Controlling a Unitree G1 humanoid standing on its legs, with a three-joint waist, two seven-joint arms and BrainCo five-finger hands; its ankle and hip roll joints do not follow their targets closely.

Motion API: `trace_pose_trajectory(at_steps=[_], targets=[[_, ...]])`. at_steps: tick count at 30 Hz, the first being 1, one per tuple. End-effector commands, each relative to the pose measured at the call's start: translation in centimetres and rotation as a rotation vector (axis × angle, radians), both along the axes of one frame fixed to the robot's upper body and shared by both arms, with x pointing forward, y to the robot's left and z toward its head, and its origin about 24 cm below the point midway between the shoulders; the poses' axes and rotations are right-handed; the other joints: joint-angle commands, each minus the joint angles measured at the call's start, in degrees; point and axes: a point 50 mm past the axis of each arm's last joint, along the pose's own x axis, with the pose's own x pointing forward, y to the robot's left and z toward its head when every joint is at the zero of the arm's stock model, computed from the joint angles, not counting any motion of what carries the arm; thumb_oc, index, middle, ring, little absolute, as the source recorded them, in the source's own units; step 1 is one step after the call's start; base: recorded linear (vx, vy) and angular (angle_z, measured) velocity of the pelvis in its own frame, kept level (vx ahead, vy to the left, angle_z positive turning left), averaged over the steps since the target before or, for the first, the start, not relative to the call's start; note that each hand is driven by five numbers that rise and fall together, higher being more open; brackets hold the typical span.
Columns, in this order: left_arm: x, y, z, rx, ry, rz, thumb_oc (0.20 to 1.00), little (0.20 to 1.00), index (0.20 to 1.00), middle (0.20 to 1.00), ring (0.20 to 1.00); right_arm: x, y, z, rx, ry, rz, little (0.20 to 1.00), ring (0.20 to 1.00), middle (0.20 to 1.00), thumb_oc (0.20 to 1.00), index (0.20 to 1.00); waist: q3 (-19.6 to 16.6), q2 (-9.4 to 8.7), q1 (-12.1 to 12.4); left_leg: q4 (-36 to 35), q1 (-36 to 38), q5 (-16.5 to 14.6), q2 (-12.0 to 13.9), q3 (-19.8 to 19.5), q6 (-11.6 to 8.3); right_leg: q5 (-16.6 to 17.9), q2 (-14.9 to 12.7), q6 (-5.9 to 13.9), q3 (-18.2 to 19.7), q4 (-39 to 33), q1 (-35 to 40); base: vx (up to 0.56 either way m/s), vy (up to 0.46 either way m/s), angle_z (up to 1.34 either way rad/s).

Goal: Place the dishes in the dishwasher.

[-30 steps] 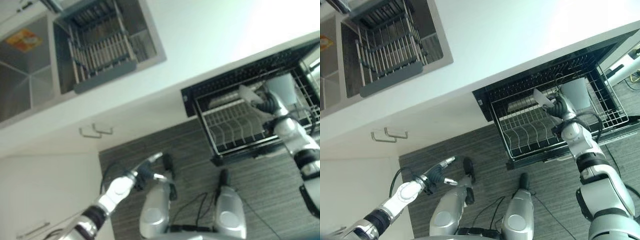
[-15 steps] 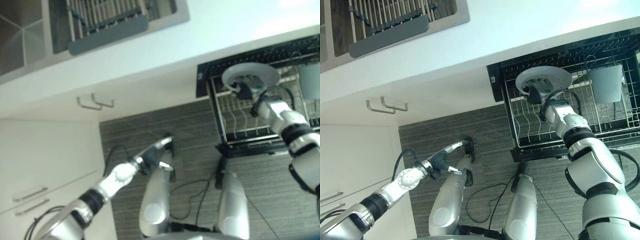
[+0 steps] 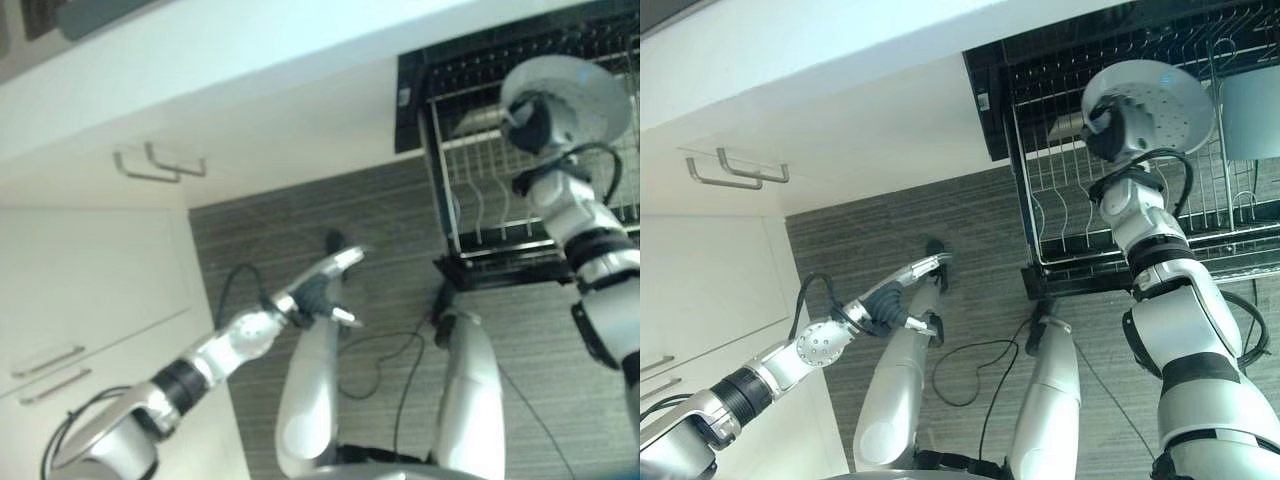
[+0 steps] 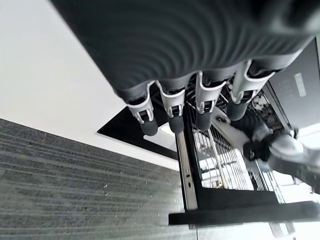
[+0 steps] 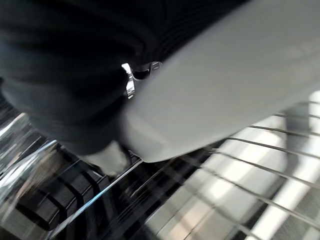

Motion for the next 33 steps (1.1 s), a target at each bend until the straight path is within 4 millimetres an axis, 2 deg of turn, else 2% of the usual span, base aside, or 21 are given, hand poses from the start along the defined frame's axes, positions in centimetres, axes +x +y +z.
trace_pose_trajectory(at_steps=[1,3,7,8,9,10,11,13,14,15,16,17,18,19,20,21,24,27,33], targets=[[-0.3,-1.7,1.6,-0.063,-0.078,-0.055,1.000,1.000,1.000,1.000,1.000,-0.8,-2.2,-4.3,0.131,0.152,-0.050,1.000,1.000,1.000,1.000,1.000,-1.19,0.92,0.77,6.96,0.14,-11.04,-1.45,-1.40,1.03,4.50,3.35,-0.87,-3.55,-6.85,0.21,-0.02,0.056,-0.09],[-0.3,-2.0,1.7,-0.069,-0.081,-0.053,1.000,1.000,1.000,1.000,1.000,-0.9,-1.9,-4.3,0.254,0.084,-0.014,1.000,1.000,1.000,1.000,1.000,-1.19,1.36,0.47,7.21,-0.33,-11.22,-1.46,-1.12,0.95,4.11,3.20,-1.01,-3.42,-6.20,-0.53,-0.02,0.050,-0.08],[-0.6,-2.4,1.0,-0.101,-0.063,-0.044,1.000,1.000,1.000,1.000,1.000,-0.8,-1.1,-4.4,0.261,0.066,0.038,1.000,1.000,1.000,1.000,1.000,-1.19,2.06,-0.44,7.00,0.59,-11.46,-1.31,0.05,0.63,3.43,2.92,-1.23,-3.07,-5.62,-0.58,0.02,0.086,-0.02],[-0.8,-2.5,0.6,-0.102,-0.045,-0.041,1.000,1.000,1.000,1.000,1.000,-0.9,-1.0,-4.7,0.276,0.066,0.056,1.000,1.000,1.000,1.000,1.000,-1.19,1.89,-0.74,7.03,2.26,-12.81,-1.41,-0.08,0.20,2.07,2.77,-0.72,-2.47,-5.31,0.78,0.09,0.058,-0.01],[-0.8,-2.5,0.4,-0.100,-0.038,-0.038,1.000,1.000,1.000,1.000,1.000,-0.9,-0.9,-4.8,0.306,0.064,0.066,1.000,1.000,1.000,1.000,1.000,-1.19,1.89,-0.80,6.92,2.48,-12.79,-1.33,0.04,0.16,2.09,2.75,-0.70,-2.46,-5.42,0.94,0.02,0.037,-0.03],[-0.7,-2.4,0.4,-0.094,-0.038,-0.031,1.000,1.000,1.000,1.000,1.000,-0.8,-0.9,-4.4,0.355,0.049,0.086,1.000,1.000,1.000,1.000,1.000,-1.19,2.02,-0.70,6.64,1.55,-11.43,-0.97,0.54,0.52,3.49,2.89,-1.26,-3.00,-5.93,0.02,0.02,0.029,-0.06],[-0.8,-2.4,-0.3,-0.082,-0.008,-0.015,1.000,1.000,1.000,1.000,1.000,-0.7,-0.4,-4.3,0.391,0.035,0.125,1.000,1.000,1.000,1.000,1.000,-1.19,1.85,-0.89,6.73,3.15,-12.80,-1.12,0.22,0.05,2.09,2.73,-0.78,-2.40,-5.65,1.39,0.02,0.021,-0.06],[-0.6,-2.1,-0.7,-0.066,0.011,0.004,1.000,1.000,1.000,1.000,1.000,-0.6,0.0,-4.0,0.427,0.018,0.166,1.000,1.000,1.000,1.000,1.000,-1.19,1.74,-1.00,6.65,3.64,-12.84,-1.00,0.34,0.02,2.10,2.73,-0.80,-2.37,-5.70,1.68,0.02,0.015,-0.05],[-0.4,-1.9,-1.0,-0.051,0.031,0.023,1.000,1.000,1.000,1.000,1.000,-0.4,0.6,-3.4,0.463,-0.014,0.208,1.000,1.000,1.000,1.000,1.000,-1.19,1.68,-1.04,6.45,3.05,-11.59,-0.65,0.90,0.37,3.39,2.92,-1.43,-2.90,-6.08,0.99,0.00,0.000,0.00],[-0.7,-1.8,-1.6,-0.046,0.051,0.031,1.000,1.000,1.000,1.000,1.000,-0.4,0.9,-3.5,0.493,-0.024,0.229,1.000,1.000,1.000,1.000,1.000,-1.19,1.43,-1.30,6.58,4.66,-12.93,-0.76,0.63,-0.08,2.01,2.85,-0.97,-2.23,-5.72,2.33,-0.04,0.033,-0.01],[-0.6,-1.8,-1.7,-0.044,0.054,0.039,1.000,1.000,1.000,1.000,1.000,-0.4,1.3,-3.0,0.517,-0.054,0.248,1.000,1.000,1.000,1.000,1.000,-1.19,1.44,-1.31,6.32,4.07,-11.70,-0.47,1.20,0.28,3.27,2.99,-1.60,-2.77,-6.25,1.73,0.10,0.035,-0.01],[-0.9,-1.6,-2.3,-0.038,0.076,0.045,1.000,1.000,1.000,1.000,1.000,-0.5,1.5,-3.1,0.565,-0.080,0.271,1.000,1.000,1.000,1.000,1.000,-1.19,1.25,-1.62,6.32,6.15,-13.05,-0.60,0.97,-0.12,1.90,2.92,-1.17,-2.13,-5.98,3.42,0.04,0.046,-0.03],[-1.0,-1.5,-2.4,-0.039,0.082,0.048,1.000,1.000,1.000,1.000,1.000,-0.6,1.4,-3.0,0.608,-0.108,0.286,1.000,1.000,1.000,1.000,1.000,-1.19,1.21,-1.79,6.26,6.78,-13.10,-0.51,1.13,-0.13,1.83,2.94,-1.25,-2.06,-6.06,3.94,0.05,0.054,-0.03],[-1.0,-1.4,-2.5,-0.042,0.088,0.054,1.000,1.000,1.000,1.000,1.000,-0.7,1.4,-2.7,0.688,-0.137,0.314,1.000,1.000,1.000,1.000,1.000,-1.19,1.24,-1.90,6.12,6.59,-11.97,-0.14,1.76,0.25,2.99,2.99,-1.84,-2.55,-6.41,3.68,0.07,0.071,-0.06],[-1.2,-1.2,-3.0,-0.038,0.115,0.062,1.000,1.000,1.000,1.000,1.000,-1.1,1.4,-2.2,0.729,-0.202,0.351,1.000,1.000,1.000,1.000,1.000,-1.19,0.97,-2.54,5.94,9.68,-13.47,-0.21,1.80,-0.17,1.41,2.89,-1.40,-1.76,-6.18,6.16,0.00,0.068,-0.03],[-1.1,-1.1,-2.9,-0.037,0.114,0.066,1.000,1.000,1.000,1.000,1.000,-1.2,1.4,-1.6,0.742,-0.233,0.374,1.000,1.000,1.000,1.000,1.000,-1.19,1.00,-2.61,5.82,9.09,-12.25,0.13,2.44,0.21,2.70,3.01,-1.97,-2.30,-6.54,5.62,0.07,0.051,-0.06],[-1.3,-0.8,-3.0,-0.040,0.134,0.075,1.000,1.000,1.000,1.000,1.000,-2.0,1.5,0.4,0.748,-0.332,0.434,1.000,1.000,1.000,1.000,1.000,-1.19,0.72,-3.39,6.27,11.00,-12.63,0.13,2.67,0.31,2.23,3.05,-2.09,-1.82,-5.99,7.24,0.03,0.021,-0.07],[-1.5,-0.1,-3.5,-0.035,0.175,0.099,1.000,1.000,1.000,1.000,1.000,-2.5,2.3,1.3,0.753,-0.304,0.527,1.000,1.000,1.000,1.000,1.000,-1.19,0.40,-4.21,6.12,12.99,-12.81,0.17,3.03,0.28,2.03,3.37,-2.23,-1.11,-6.17,8.80,0.04,0.033,-0.08],[-1.4,2.5,-7.1,0.091,0.348,0.294,1.000,1.000,1.000,1.000,1.000,-4.9,4.5,-0.7,0.897,-0.278,0.730,1.000,1.000,1.000,1.000,1.000,-1.19,-2.28,-6.91,6.35,19.48,-13.98,1.17,4.77,0.18,2.40,3.79,-2.26,-0.21,-8.52,15.17,0.03,-0.010,-0.10]])
